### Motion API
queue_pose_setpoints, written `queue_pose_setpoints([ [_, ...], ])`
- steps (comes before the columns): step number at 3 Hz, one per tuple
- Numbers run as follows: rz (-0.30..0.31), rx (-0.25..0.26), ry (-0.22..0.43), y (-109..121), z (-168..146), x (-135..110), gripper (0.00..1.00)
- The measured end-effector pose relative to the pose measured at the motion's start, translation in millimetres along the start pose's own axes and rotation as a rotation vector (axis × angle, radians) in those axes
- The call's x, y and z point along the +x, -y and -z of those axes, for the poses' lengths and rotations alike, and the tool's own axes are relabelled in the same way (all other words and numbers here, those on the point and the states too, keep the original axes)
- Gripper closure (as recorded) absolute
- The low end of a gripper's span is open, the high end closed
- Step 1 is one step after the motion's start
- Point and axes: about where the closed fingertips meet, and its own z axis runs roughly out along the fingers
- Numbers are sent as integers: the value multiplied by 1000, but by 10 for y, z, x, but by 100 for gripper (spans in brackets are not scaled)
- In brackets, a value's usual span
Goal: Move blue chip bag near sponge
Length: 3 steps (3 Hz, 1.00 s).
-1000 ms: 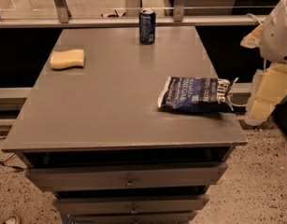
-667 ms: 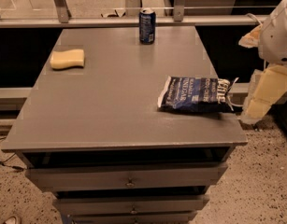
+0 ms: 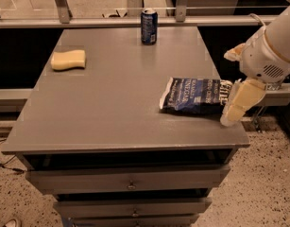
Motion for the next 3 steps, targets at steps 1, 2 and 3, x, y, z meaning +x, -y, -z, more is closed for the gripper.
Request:
queue_pose_setpoints([
  [1, -10, -9, 23, 98, -334, 79, 0],
  [2, -24, -19, 36, 153, -595, 136, 0],
  [3, -27, -17, 50, 230, -762, 136, 16],
])
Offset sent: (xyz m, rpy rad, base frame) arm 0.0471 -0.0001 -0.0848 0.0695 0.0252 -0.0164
